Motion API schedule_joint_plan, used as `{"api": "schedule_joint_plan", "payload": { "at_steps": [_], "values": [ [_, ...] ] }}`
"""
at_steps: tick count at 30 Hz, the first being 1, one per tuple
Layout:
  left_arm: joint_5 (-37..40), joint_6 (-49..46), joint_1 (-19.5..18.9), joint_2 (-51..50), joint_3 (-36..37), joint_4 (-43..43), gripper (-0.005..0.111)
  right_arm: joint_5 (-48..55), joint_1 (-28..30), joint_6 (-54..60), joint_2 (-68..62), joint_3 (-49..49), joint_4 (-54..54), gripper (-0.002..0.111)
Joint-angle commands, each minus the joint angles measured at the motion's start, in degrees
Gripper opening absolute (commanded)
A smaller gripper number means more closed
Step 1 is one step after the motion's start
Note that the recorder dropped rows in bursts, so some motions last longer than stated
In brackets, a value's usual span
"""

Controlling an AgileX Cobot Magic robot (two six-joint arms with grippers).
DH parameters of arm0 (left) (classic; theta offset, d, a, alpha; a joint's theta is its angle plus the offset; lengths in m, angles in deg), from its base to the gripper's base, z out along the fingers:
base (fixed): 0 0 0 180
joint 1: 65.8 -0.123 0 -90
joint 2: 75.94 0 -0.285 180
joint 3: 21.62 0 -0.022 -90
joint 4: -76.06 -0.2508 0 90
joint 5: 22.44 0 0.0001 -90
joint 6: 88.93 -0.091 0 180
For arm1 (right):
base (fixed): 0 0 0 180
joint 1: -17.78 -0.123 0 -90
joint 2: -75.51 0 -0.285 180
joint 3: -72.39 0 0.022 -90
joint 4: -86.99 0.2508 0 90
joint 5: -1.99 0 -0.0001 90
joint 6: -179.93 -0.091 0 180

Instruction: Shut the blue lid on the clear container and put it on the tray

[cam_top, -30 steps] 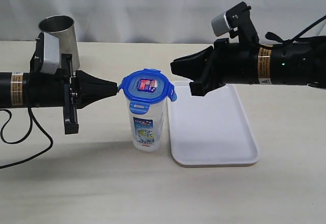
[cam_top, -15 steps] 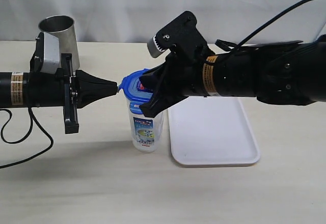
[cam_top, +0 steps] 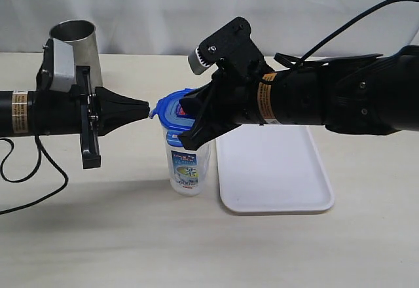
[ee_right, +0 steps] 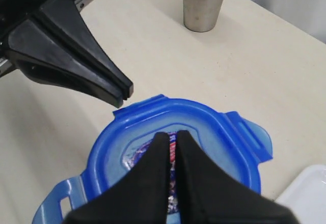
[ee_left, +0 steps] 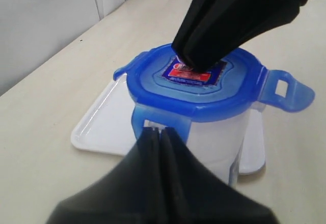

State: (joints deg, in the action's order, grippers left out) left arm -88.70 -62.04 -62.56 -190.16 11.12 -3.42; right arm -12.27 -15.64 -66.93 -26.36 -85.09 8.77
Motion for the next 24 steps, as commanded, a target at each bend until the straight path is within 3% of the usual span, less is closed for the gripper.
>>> {"api": "schedule_joint_plan", "payload": {
  "at_steps": [1, 12, 24],
  "values": [
    [-3.7, 1.0, -2.1, 1.9, -0.3, -0.6, 0.0, 1.1, 0.0, 0.0, -0.4, 0.1, -0.2, 0.004],
    [-3.7, 3.7, -2.9, 1.8, -0.3, -11.0, 0.0, 1.3, 0.0, 0.0, -0.4, -0.5, -0.2, 0.004],
    [-3.7, 1.0, 0.8, -0.2, -0.3, -4.6, 0.0, 1.3, 0.0, -0.1, -0.4, -0.5, -0.2, 0.004]
  ]
}}
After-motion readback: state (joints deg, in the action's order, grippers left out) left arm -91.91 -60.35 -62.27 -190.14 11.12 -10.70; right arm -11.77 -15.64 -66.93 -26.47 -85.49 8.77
